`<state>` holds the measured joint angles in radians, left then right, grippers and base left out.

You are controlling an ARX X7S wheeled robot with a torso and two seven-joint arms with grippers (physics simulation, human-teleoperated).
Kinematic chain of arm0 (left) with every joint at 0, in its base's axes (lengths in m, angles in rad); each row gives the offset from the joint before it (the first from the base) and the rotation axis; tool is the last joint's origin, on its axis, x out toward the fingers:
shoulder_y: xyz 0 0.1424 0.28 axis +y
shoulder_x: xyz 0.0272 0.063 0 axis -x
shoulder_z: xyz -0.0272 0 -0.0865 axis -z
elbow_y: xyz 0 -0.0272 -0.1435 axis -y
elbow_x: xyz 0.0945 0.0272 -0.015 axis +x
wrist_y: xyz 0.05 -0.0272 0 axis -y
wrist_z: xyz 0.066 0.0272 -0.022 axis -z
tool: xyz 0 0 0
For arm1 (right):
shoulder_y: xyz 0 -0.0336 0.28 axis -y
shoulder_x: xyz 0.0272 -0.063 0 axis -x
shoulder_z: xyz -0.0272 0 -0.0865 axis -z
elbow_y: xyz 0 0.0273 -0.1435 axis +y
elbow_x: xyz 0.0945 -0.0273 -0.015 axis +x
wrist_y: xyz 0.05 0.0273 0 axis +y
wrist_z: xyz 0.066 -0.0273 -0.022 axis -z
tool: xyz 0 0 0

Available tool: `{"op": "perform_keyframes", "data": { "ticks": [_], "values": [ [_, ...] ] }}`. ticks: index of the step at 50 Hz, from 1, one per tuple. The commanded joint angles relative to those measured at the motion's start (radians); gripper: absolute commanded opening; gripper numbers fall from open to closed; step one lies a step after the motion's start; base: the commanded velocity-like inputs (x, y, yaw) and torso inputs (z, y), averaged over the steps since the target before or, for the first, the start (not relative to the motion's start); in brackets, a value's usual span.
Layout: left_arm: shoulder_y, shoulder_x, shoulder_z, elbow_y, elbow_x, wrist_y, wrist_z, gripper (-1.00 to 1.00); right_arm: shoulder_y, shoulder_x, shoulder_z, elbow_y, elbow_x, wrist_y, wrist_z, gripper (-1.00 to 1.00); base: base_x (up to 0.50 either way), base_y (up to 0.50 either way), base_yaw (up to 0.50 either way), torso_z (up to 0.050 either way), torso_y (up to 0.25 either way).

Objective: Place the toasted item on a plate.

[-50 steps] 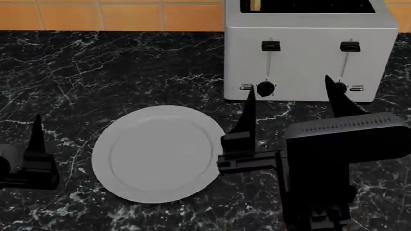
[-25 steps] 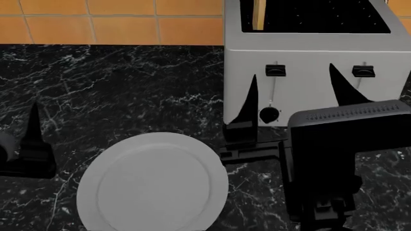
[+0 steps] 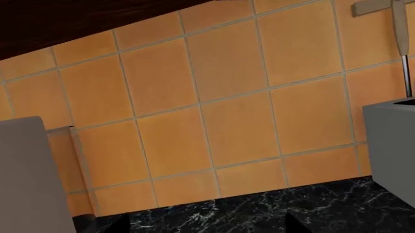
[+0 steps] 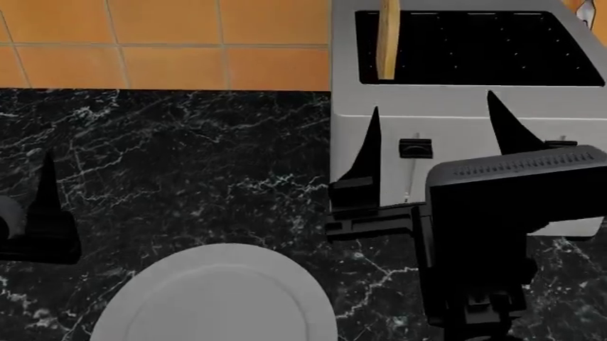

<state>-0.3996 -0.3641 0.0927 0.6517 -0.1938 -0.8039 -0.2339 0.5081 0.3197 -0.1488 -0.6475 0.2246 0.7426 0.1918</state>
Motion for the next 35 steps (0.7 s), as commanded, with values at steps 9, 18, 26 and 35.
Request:
{"op": "perform_keyframes", "data": {
  "ticks": [9,18,26,35],
  "values": [
    [0.007,-0.001,0.003,-0.005,-0.002,0.009,-0.006,1.0,0.004,0.004,-0.007,-0.001,0.006,0.001,0.005,1.0,0.24,0.0,0.0,0.0,0.0],
    [0.007,-0.004,0.004,-0.003,-0.005,0.008,-0.007,1.0,0.003,0.01,-0.009,-0.009,0.006,-0.01,0.005,1.0,0.13,0.0,0.0,0.0,0.001],
    [0.01,-0.007,0.003,-0.003,-0.008,0.009,-0.009,1.0,0.031,0.012,-0.006,-0.037,0.015,0.048,0.017,1.0,0.0,0.0,0.0,0.0,0.0],
    [0.012,-0.011,-0.002,0.007,-0.014,0.001,-0.01,1.0,0.128,0.021,0.0,-0.07,0.042,0.184,0.022,1.0,0.0,0.0,0.0,0.0,0.0]
  ]
}}
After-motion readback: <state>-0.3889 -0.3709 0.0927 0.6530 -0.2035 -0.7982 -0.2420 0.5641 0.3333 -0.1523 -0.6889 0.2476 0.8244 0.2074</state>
